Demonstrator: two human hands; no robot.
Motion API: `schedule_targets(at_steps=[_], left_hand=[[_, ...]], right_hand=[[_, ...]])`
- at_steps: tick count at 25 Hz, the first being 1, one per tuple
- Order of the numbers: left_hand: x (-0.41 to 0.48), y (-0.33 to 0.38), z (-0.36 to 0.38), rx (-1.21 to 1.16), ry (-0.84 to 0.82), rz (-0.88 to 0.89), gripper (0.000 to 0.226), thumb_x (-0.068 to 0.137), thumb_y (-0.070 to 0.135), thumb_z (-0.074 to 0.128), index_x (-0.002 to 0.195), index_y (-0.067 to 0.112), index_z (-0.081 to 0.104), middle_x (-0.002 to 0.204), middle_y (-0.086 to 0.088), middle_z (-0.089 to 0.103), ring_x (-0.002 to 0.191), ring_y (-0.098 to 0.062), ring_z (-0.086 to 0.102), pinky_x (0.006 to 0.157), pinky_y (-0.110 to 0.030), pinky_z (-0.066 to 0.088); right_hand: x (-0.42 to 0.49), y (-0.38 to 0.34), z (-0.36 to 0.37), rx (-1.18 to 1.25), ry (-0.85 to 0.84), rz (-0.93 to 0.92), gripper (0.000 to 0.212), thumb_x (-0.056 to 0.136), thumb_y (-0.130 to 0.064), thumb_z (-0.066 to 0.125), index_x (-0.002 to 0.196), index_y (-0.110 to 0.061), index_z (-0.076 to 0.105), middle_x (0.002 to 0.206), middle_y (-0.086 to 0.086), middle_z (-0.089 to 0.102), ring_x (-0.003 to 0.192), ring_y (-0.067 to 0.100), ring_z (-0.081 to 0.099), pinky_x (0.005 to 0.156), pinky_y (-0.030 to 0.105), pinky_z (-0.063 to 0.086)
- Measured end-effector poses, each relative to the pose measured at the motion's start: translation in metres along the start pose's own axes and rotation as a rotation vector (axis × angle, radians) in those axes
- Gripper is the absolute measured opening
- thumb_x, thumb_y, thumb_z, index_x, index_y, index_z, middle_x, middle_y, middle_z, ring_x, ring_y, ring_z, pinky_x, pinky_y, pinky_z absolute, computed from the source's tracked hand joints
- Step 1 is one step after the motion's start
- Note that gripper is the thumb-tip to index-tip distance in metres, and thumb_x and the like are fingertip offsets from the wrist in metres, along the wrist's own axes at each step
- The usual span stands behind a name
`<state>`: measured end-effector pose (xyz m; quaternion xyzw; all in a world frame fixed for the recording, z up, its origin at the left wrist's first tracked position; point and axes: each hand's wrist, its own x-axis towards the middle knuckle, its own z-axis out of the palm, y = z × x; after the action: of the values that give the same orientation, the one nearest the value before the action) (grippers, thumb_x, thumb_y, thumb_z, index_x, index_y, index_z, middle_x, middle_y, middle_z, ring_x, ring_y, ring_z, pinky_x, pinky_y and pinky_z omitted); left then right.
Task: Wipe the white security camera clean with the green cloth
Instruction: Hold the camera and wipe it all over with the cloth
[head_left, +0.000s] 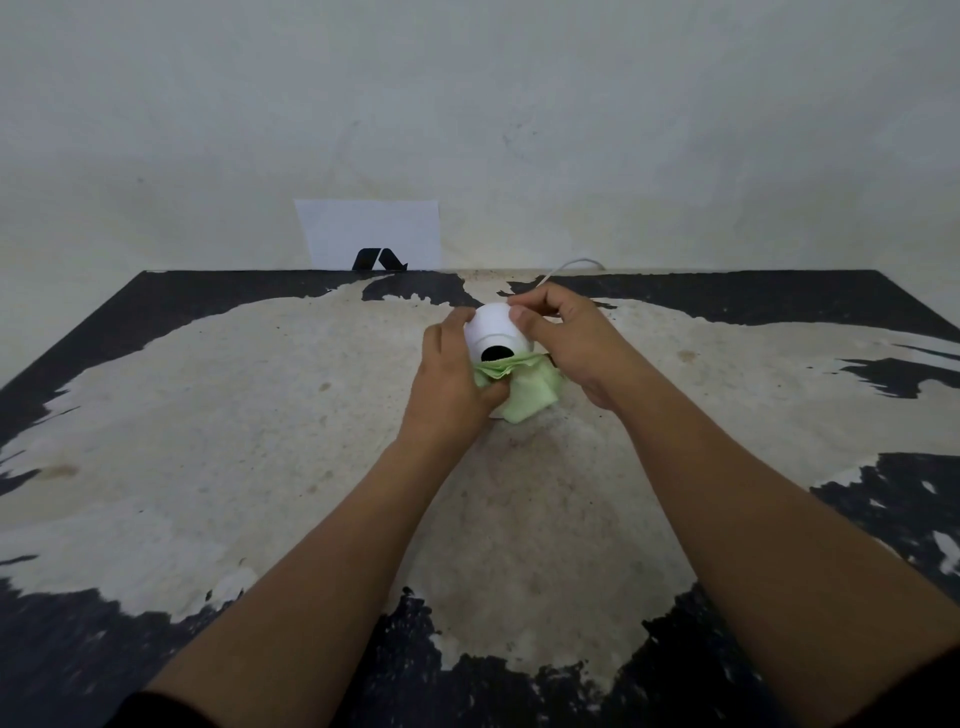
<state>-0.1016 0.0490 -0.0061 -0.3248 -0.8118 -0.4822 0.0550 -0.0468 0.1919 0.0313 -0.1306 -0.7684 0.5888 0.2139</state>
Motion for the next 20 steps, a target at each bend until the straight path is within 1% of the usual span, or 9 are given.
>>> schedule_targets(at_steps=[3, 5, 7, 9, 11, 13, 16, 18, 20], left_hand=[[0.001, -0.007, -0.007, -0.035, -0.022, 0.008, 0.064, 0.074, 0.017, 0.068, 0.132, 0.023, 0.040, 0.124, -0.009, 0.050, 0.100, -0.018, 0.051, 0.077, -0.029, 0.040], [0.004, -0.013, -0.014, -0.063, -0.051, -0.004, 0.053, 0.079, 0.017, 0.065, 0.127, 0.027, 0.045, 0.121, -0.006, 0.055, 0.102, -0.021, 0.056, 0.079, -0.030, 0.045], [0.007, -0.017, -0.022, -0.101, -0.089, -0.008, 0.042, 0.081, 0.022, 0.065, 0.119, 0.030, 0.049, 0.116, 0.002, 0.059, 0.097, -0.018, 0.059, 0.077, -0.030, 0.048], [0.010, -0.016, -0.024, -0.141, -0.095, -0.005, 0.036, 0.081, 0.029, 0.065, 0.114, 0.033, 0.051, 0.109, 0.008, 0.059, 0.090, -0.011, 0.059, 0.071, -0.025, 0.049], [0.011, -0.010, -0.019, -0.166, -0.073, -0.033, 0.036, 0.079, 0.038, 0.066, 0.109, 0.037, 0.047, 0.108, 0.008, 0.056, 0.084, -0.004, 0.058, 0.064, -0.022, 0.047], [0.010, -0.004, -0.012, -0.151, -0.058, -0.059, 0.046, 0.073, 0.043, 0.069, 0.109, 0.034, 0.043, 0.110, 0.002, 0.052, 0.086, -0.010, 0.058, 0.063, -0.025, 0.049], [0.010, -0.004, -0.011, -0.097, -0.057, -0.033, 0.047, 0.074, 0.031, 0.068, 0.114, 0.025, 0.045, 0.115, -0.005, 0.052, 0.091, -0.020, 0.058, 0.070, -0.035, 0.053], [0.011, -0.006, -0.019, -0.136, -0.068, -0.037, 0.035, 0.079, 0.025, 0.064, 0.111, 0.026, 0.049, 0.115, -0.006, 0.057, 0.089, -0.017, 0.059, 0.070, -0.034, 0.054], [0.011, -0.008, -0.027, -0.193, -0.054, -0.050, 0.015, 0.084, 0.026, 0.059, 0.099, 0.028, 0.055, 0.103, 0.000, 0.063, 0.087, -0.017, 0.060, 0.074, -0.040, 0.055]], right_hand=[[0.000, 0.001, 0.000, 0.021, -0.014, 0.017, 0.009, 0.090, -0.029, 0.061, 0.096, -0.029, 0.067, 0.101, -0.009, 0.062, 0.096, 0.012, 0.059, 0.077, 0.035, 0.054], [0.001, 0.001, -0.001, 0.007, -0.026, 0.026, 0.009, 0.090, -0.030, 0.060, 0.096, -0.030, 0.067, 0.103, -0.009, 0.062, 0.100, 0.015, 0.059, 0.081, 0.039, 0.054], [0.001, 0.001, -0.001, -0.001, -0.024, 0.020, 0.009, 0.090, -0.030, 0.060, 0.096, -0.032, 0.067, 0.103, -0.011, 0.062, 0.098, 0.012, 0.059, 0.082, 0.037, 0.053], [0.001, 0.001, -0.001, 0.015, -0.025, 0.016, 0.009, 0.090, -0.029, 0.060, 0.096, -0.031, 0.067, 0.103, -0.010, 0.062, 0.094, 0.011, 0.059, 0.076, 0.031, 0.051], [0.000, 0.001, 0.000, 0.042, -0.030, 0.030, 0.010, 0.091, -0.029, 0.060, 0.098, -0.029, 0.067, 0.104, -0.008, 0.063, 0.092, 0.014, 0.061, 0.074, 0.031, 0.053], [-0.001, 0.001, 0.000, 0.021, -0.029, 0.033, 0.011, 0.091, -0.030, 0.059, 0.099, -0.030, 0.067, 0.105, -0.009, 0.063, 0.095, 0.015, 0.061, 0.077, 0.033, 0.055], [-0.002, 0.002, 0.000, 0.034, -0.031, 0.044, 0.012, 0.091, -0.032, 0.058, 0.100, -0.031, 0.066, 0.107, -0.011, 0.061, 0.096, 0.015, 0.062, 0.071, 0.033, 0.059], [-0.002, 0.001, 0.001, 0.040, -0.031, 0.043, 0.010, 0.091, -0.031, 0.059, 0.098, -0.032, 0.067, 0.106, -0.012, 0.061, 0.093, 0.012, 0.062, 0.065, 0.026, 0.057], [-0.002, 0.001, 0.002, 0.053, -0.043, 0.051, 0.010, 0.091, -0.030, 0.059, 0.097, -0.032, 0.066, 0.106, -0.012, 0.061, 0.093, 0.009, 0.062, 0.061, 0.021, 0.055]])
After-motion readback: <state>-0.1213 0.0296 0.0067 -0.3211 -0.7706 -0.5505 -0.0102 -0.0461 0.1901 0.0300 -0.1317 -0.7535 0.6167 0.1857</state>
